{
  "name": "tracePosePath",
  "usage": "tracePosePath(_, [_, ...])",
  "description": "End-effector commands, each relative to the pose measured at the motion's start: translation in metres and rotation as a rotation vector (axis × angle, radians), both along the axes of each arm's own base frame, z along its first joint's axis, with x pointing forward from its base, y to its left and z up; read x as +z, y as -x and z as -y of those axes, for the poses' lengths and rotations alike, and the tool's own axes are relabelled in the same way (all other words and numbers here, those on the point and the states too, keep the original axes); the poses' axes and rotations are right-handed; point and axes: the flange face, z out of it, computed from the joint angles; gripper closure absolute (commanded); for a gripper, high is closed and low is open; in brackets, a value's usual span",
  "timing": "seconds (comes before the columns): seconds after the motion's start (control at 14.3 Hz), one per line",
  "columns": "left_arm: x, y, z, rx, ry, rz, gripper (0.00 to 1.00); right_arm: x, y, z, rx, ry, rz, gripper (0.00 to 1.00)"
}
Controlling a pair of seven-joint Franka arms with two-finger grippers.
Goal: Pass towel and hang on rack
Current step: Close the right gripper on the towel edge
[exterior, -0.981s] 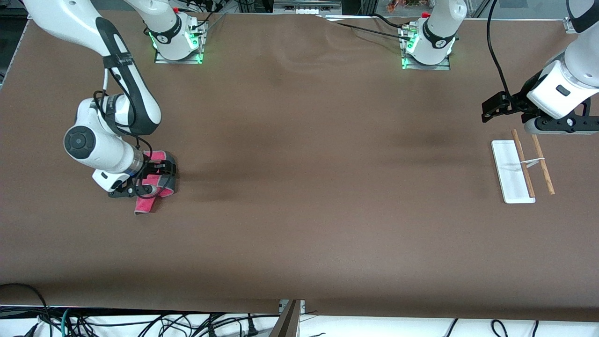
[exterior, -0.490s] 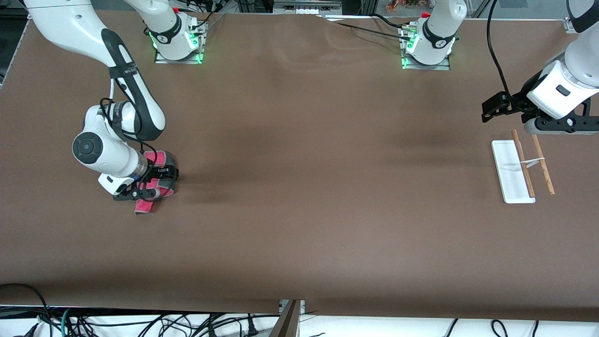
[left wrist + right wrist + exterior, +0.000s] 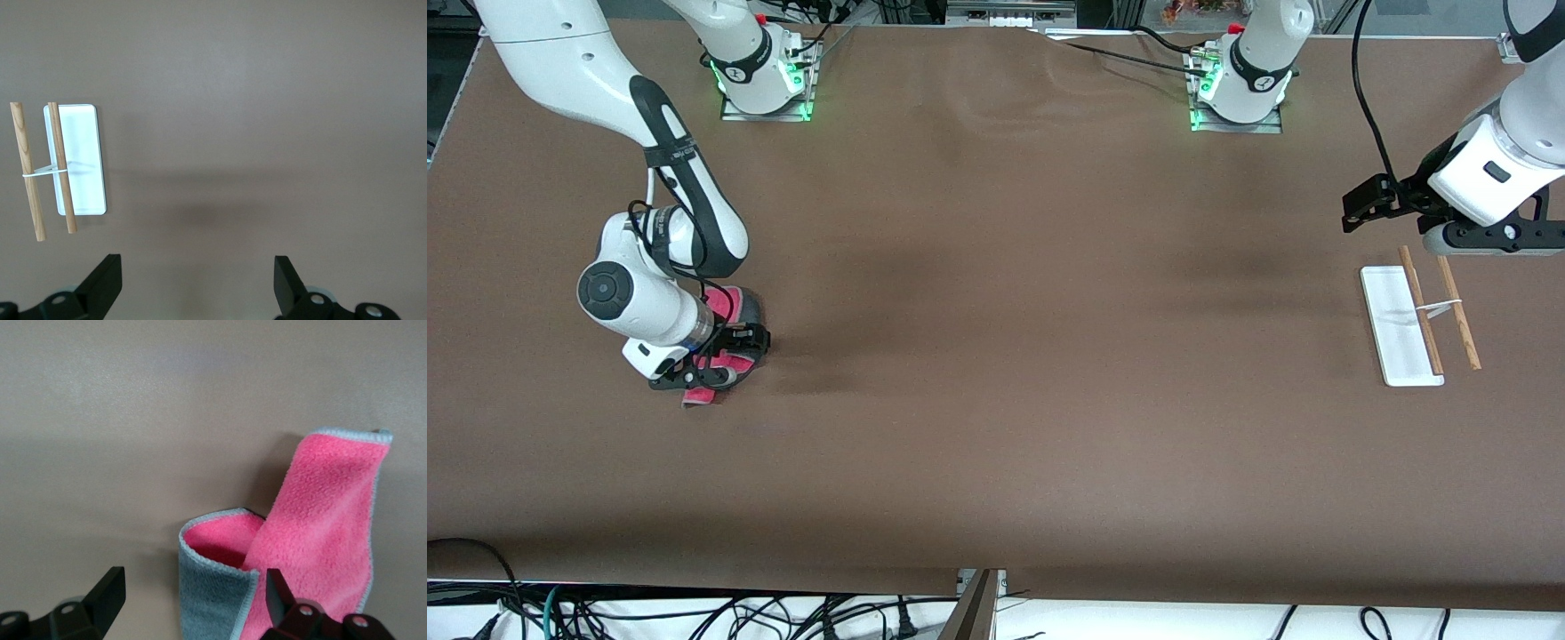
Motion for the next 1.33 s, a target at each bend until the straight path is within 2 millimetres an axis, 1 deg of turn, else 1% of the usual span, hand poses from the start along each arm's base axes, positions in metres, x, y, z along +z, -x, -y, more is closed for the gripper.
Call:
tracePosePath(0.0, [0.004,-0.004,-0.002,0.003,0.004,-0.008,0.0,0.001,-0.005,0.002,0.015,0.008,0.01,0.15])
tracePosePath(0.21, [0.005,-0.003,-0.002,0.003,0.004,-0.007,0.0,-0.004,-0.004,0.002,0.017,0.008,0.01,0.34])
tracePosePath(0.28, [0.004,-0.004,-0.004,0.006,0.004,-0.008,0.0,-0.005,-0.004,0.002,0.017,0.008,0.008,0.37])
tracePosePath(0.35, [0.005,-0.003,-0.006,0.009,0.004,-0.007,0.0,-0.006,-0.003,0.002,0.017,0.008,0.007,0.37])
tracePosePath(0.49, [0.005,-0.003,-0.006,0.009,0.004,-0.007,0.0,-0.006,-0.003,0.003,0.021,0.008,0.005,0.44])
tracePosePath(0.56, [0.005,-0.003,-0.006,0.009,0.004,-0.007,0.0,-0.007,-0.002,0.004,0.026,0.008,0.002,0.44])
tracePosePath(0.63, [0.005,-0.003,-0.006,0.009,0.004,-0.007,0.0,-0.006,-0.003,0.007,0.021,0.008,0.002,0.41])
tracePosePath(0.7, [0.005,-0.003,-0.005,0.008,0.005,-0.007,0.0,-0.005,-0.004,0.009,0.02,0.008,0.002,0.26])
tracePosePath(0.84, [0.005,-0.003,-0.006,0.009,0.004,-0.007,0.0,0.003,-0.011,0.015,0.032,0.007,0.021,0.15])
tracePosePath(0.98, [0.005,-0.003,-0.005,0.008,0.005,-0.007,0.0,0.006,-0.013,0.015,0.041,0.006,0.027,0.15])
tracePosePath(1.05, [0.005,-0.003,-0.006,0.009,0.004,-0.008,0.0,0.002,-0.01,0.015,0.033,0.007,0.018,0.15])
tracePosePath(1.12, [0.005,-0.003,-0.006,0.009,0.005,-0.008,0.0,-0.009,-0.008,0.015,0.031,0.007,0.001,0.16])
tracePosePath(1.19, [0.005,-0.003,-0.006,0.009,0.004,-0.008,0.0,-0.015,-0.006,0.014,0.028,0.007,-0.007,0.17])
tracePosePath(1.26, [0.005,-0.003,-0.006,0.009,0.004,-0.008,0.0,-0.016,-0.006,0.013,0.025,0.004,-0.008,0.19])
